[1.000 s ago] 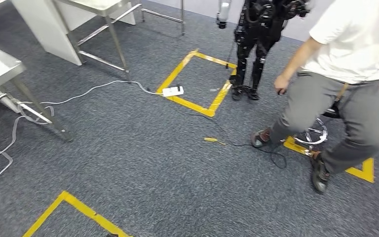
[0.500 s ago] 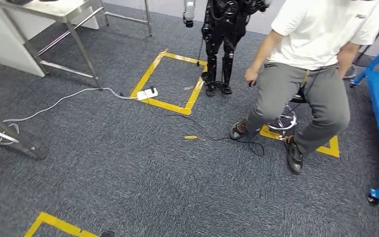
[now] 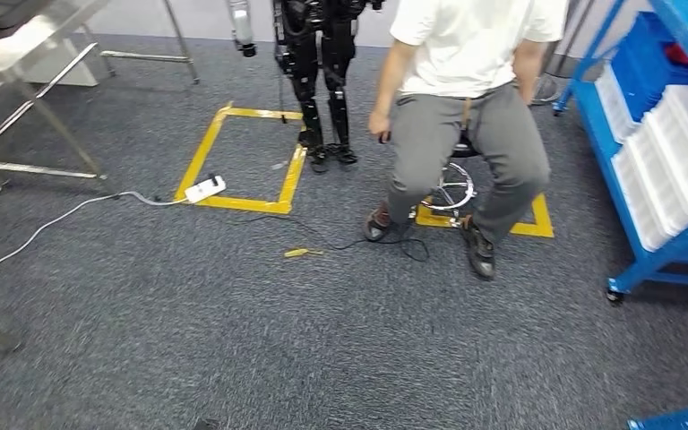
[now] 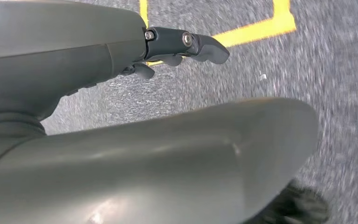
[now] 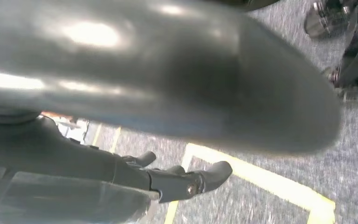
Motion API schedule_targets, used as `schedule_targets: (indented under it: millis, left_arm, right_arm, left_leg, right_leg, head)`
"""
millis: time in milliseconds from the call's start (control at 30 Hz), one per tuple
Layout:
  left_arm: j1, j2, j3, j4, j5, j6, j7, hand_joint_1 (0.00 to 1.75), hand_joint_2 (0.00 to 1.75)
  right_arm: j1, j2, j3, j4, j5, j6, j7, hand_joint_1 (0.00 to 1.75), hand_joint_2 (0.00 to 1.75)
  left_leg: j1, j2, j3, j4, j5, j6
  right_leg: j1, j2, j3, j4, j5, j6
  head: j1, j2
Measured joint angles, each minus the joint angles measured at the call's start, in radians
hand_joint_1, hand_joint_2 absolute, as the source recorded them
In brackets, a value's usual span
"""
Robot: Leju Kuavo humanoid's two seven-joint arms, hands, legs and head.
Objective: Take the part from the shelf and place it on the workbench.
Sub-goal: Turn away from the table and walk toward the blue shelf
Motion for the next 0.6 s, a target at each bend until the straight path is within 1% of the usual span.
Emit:
schedule_targets:
  millis: [33, 67, 100, 133, 167, 200, 233, 267, 300, 333, 367, 400, 433, 467, 500, 533, 567, 600]
  left_arm:
    - [0.002, 0.000, 0.000, 0.000, 0.000, 0.000, 0.000, 0.00, 0.00]
    - [0.003, 0.000, 0.000, 0.001, 0.000, 0.000, 0.000, 0.00, 0.00]
    - [0.004, 0.000, 0.000, 0.001, -0.001, 0.001, 0.000, 0.00, 0.00]
    - [0.003, 0.000, 0.000, 0.001, -0.001, 0.001, 0.000, 0.00, 0.00]
    - [0.003, 0.000, 0.000, 0.001, -0.002, 0.002, 0.000, 0.00, 0.00]
    - [0.003, 0.000, 0.000, 0.001, -0.002, 0.002, 0.000, 0.00, 0.00]
    - [0.002, 0.001, 0.000, 0.001, -0.002, 0.003, 0.000, 0.00, 0.00]
    - [0.001, 0.001, 0.000, 0.001, -0.003, 0.004, 0.001, 0.00, 0.00]
    - [-0.001, 0.001, 0.000, 0.001, -0.004, 0.004, 0.002, 0.00, 0.00]
    - [-0.002, 0.000, 0.000, 0.001, -0.005, 0.004, 0.002, 0.00, 0.00]
    - [-0.004, -0.001, 0.000, 0.000, -0.006, 0.005, 0.003, 0.00, 0.00]
    - [-0.005, -0.002, 0.000, 0.000, -0.008, 0.005, 0.003, 0.00, 0.00]
    - [-0.006, -0.004, 0.000, 0.000, -0.010, 0.006, 0.003, 0.00, 0.00]
    - [-0.006, -0.004, 0.000, 0.000, -0.011, 0.006, 0.004, 0.00, 0.00]
    - [-0.006, -0.004, 0.000, 0.000, -0.012, 0.006, 0.004, 0.00, 0.00]
    - [-0.006, -0.005, 0.000, 0.000, -0.013, 0.006, 0.005, 0.00, 0.00]
    - [-0.006, -0.005, 0.000, 0.000, -0.014, 0.006, 0.006, 0.00, 0.00]
    - [-0.006, -0.006, 0.000, 0.000, -0.015, 0.006, 0.008, 0.00, 0.00]
  right_arm:
    - [0.000, 0.000, 0.000, 0.000, 0.000, 0.000, 0.000, 0.00, 0.00]
    - [0.000, 0.000, 0.000, 0.000, 0.000, 0.000, 0.000, 0.00, 0.00]
    - [0.001, 0.000, 0.000, 0.000, 0.001, 0.000, 0.000, 0.00, 0.00]
    - [0.002, 0.000, 0.000, 0.000, 0.001, 0.001, 0.000, 0.00, 0.00]
    - [0.002, 0.000, 0.000, 0.000, 0.002, 0.002, 0.000, 0.00, 0.00]
    - [0.003, 0.001, 0.000, 0.000, 0.003, 0.003, 0.000, 0.00, 0.00]
    - [0.003, 0.002, 0.000, 0.000, 0.004, 0.004, 0.000, 0.00, 0.00]
    - [0.004, 0.003, 0.000, 0.000, 0.004, 0.004, 0.000, 0.00, 0.00]
    - [0.004, 0.003, 0.000, 0.000, 0.005, 0.005, 0.000, 0.00, 0.00]
    - [0.005, 0.002, -0.001, 0.000, 0.006, 0.005, 0.000, 0.00, 0.00]
    - [0.006, 0.002, -0.001, 0.000, 0.007, 0.006, 0.000, 0.00, 0.00]
    - [0.006, 0.002, -0.002, 0.000, 0.008, 0.006, 0.000, 0.00, 0.00]
    - [0.005, 0.002, -0.004, 0.000, 0.009, 0.006, 0.000, 0.00, 0.00]
    - [0.003, 0.001, -0.005, 0.000, 0.009, 0.006, 0.000, 0.00, 0.00]
    - [0.002, 0.000, -0.007, 0.000, 0.009, 0.006, 0.000, 0.00, 0.00]
    - [0.001, 0.000, -0.008, 0.000, 0.009, 0.006, 0.000, 0.00, 0.00]
    - [0.001, 0.000, -0.009, 0.000, 0.009, 0.006, 0.000, 0.00, 0.00]
    - [0.002, 0.000, -0.011, 0.000, 0.009, 0.006, 0.000, 0.00, 0.00]
  left_leg:
    - [-0.001, -0.011, -0.030, 0.058, -0.022, 0.003]
    - [-0.002, -0.015, -0.046, 0.085, -0.022, 0.008]
    - [-0.003, -0.018, -0.045, 0.074, -0.002, 0.014]
    - [-0.004, -0.023, -0.025, 0.024, 0.036, 0.021]
    - [-0.006, -0.040, 0.005, -0.047, 0.078, 0.030]
    - [-0.011, -0.058, 0.032, -0.110, 0.110, 0.036]
    - [-0.015, -0.073, 0.051, -0.156, 0.131, 0.040]
    - [-0.020, -0.081, 0.058, -0.178, 0.138, 0.043]
    - [-0.026, -0.076, 0.058, -0.181, 0.140, 0.045]
    - [-0.028, -0.066, 0.059, -0.188, 0.144, 0.050]
    - [-0.028, -0.056, 0.062, -0.198, 0.152, 0.054]
    - [-0.027, -0.046, 0.067, -0.211, 0.160, 0.061]
    - [-0.025, -0.034, 0.071, -0.223, 0.168, 0.065]
    - [-0.024, -0.021, 0.073, -0.230, 0.172, 0.068]
    - [-0.026, -0.008, 0.072, -0.232, 0.174, 0.071]
    - [-0.026, 0.006, 0.070, -0.232, 0.174, 0.070]
    - [-0.026, 0.020, 0.068, -0.232, 0.174, 0.070]
    - [-0.026, 0.034, 0.066, -0.232, 0.173, 0.068]
  right_leg:
    - [0.006, 0.015, 0.000, 0.000, 0.000, -0.003]
    - [0.012, 0.031, 0.001, 0.001, 0.000, -0.004]
    - [0.017, 0.047, 0.003, 0.001, 0.000, -0.004]
    - [0.020, 0.062, 0.005, 0.001, 0.000, -0.004]
    - [0.021, 0.076, 0.008, 0.002, 0.001, -0.004]
    - [0.023, 0.087, 0.009, 0.002, 0.001, -0.002]
    - [0.024, 0.097, 0.007, 0.002, 0.003, 0.000]
    - [0.023, 0.105, 0.004, 0.002, 0.005, 0.004]
    - [0.023, 0.112, 0.000, 0.001, 0.008, 0.010]
    - [0.024, 0.120, -0.006, -0.003, 0.011, 0.016]
    - [0.023, 0.117, -0.010, -0.001, 0.013, 0.021]
    - [0.025, 0.099, -0.020, 0.014, 0.006, 0.022]
    - [0.026, 0.075, -0.040, 0.048, -0.011, 0.021]
    - [0.025, 0.048, -0.066, 0.101, -0.035, 0.017]
    - [0.023, 0.028, -0.103, 0.170, -0.066, 0.015]
    - [0.020, 0.021, -0.135, 0.234, -0.089, 0.017]
    - [0.016, 0.017, -0.155, 0.274, -0.101, 0.024]
    - [0.010, 0.013, -0.151, 0.273, -0.097, 0.034]
  head:
    - [-0.001, 0.000]
    - [-0.001, 0.000]
    - [-0.001, 0.000]
    - [-0.001, 0.000]
    - [-0.001, 0.000]
    - [0.000, 0.000]
    - [0.000, 0.000]
    - [0.001, 0.000]
    - [0.001, 0.000]
    - [0.000, 0.000]
    - [0.001, 0.000]
    - [0.002, 0.000]
    - [0.003, 0.000]
    - [0.004, 0.000]
    - [0.005, 0.000]
    - [0.006, 0.000]
    - [0.007, 0.000]
    - [0.007, 0.000]
